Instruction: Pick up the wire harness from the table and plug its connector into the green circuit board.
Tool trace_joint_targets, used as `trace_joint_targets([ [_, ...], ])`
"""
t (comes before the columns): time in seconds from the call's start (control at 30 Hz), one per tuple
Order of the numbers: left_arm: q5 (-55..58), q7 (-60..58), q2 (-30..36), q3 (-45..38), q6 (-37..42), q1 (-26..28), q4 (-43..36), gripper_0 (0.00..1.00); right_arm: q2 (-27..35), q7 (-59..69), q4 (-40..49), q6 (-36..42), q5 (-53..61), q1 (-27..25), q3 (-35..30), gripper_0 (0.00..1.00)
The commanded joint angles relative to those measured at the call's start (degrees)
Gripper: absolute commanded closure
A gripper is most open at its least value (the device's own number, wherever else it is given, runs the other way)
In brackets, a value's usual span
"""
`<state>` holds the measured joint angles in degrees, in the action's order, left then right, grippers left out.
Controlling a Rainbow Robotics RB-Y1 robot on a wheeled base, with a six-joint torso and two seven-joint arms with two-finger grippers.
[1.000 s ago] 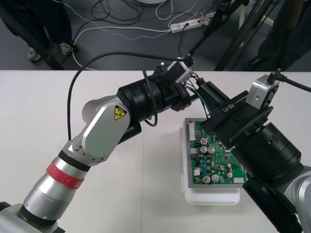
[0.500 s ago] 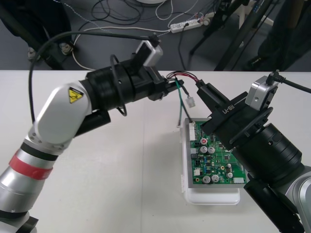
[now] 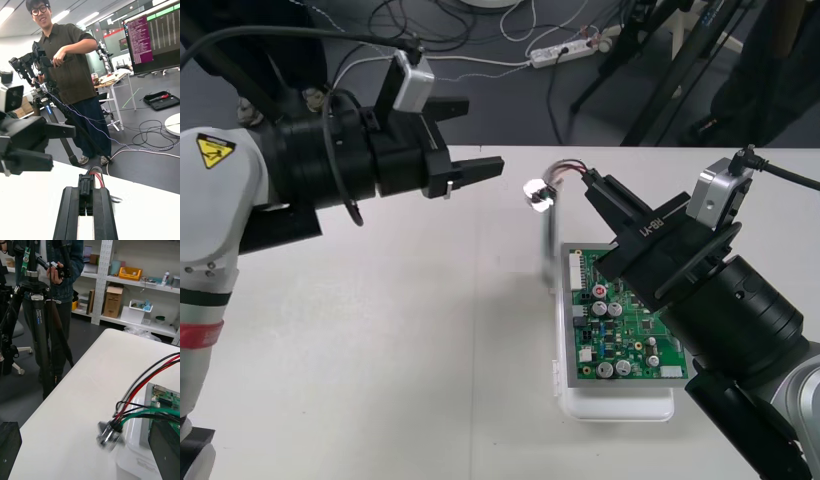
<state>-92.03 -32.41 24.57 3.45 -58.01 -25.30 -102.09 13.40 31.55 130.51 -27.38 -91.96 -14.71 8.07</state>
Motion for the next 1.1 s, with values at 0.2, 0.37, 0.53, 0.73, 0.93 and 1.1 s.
trace_joint_targets([
  [0.2,6.34,-0.19,4.08,-5.21,-7.99,-1.24,-2.5,0.0,2.07,2.47,2.12,0.49,1.34,0.91,0.72,1.0],
  [0.37,10.73,-0.11,5.93,-6.17,-8.34,-1.24,-2.5,0.0,2.42,2.64,2.12,0.49,1.6,0.91,0.72,1.0],
  [0.53,18.82,-0.11,8.83,-6.44,-9.93,-1.24,-2.41,0.0,2.86,2.82,2.12,0.49,1.87,0.91,0.63,1.0],
  [0.73,26.82,-0.37,12.61,-6.44,-12.74,-1.24,-2.41,0.0,5.06,2.82,2.12,0.49,4.42,1.53,0.63,1.0],
  [0.93,32.62,-0.37,13.4,-6.44,-15.38,-1.24,-2.41,0.0,9.1,3.08,2.12,0.14,7.67,4.08,0.63,1.0],
  [1.1,33.67,-0.02,12.34,-6.0,-17.84,-1.33,-2.5,0.0,12.35,4.05,2.12,-0.83,8.9,6.71,0.55,1.0],
])
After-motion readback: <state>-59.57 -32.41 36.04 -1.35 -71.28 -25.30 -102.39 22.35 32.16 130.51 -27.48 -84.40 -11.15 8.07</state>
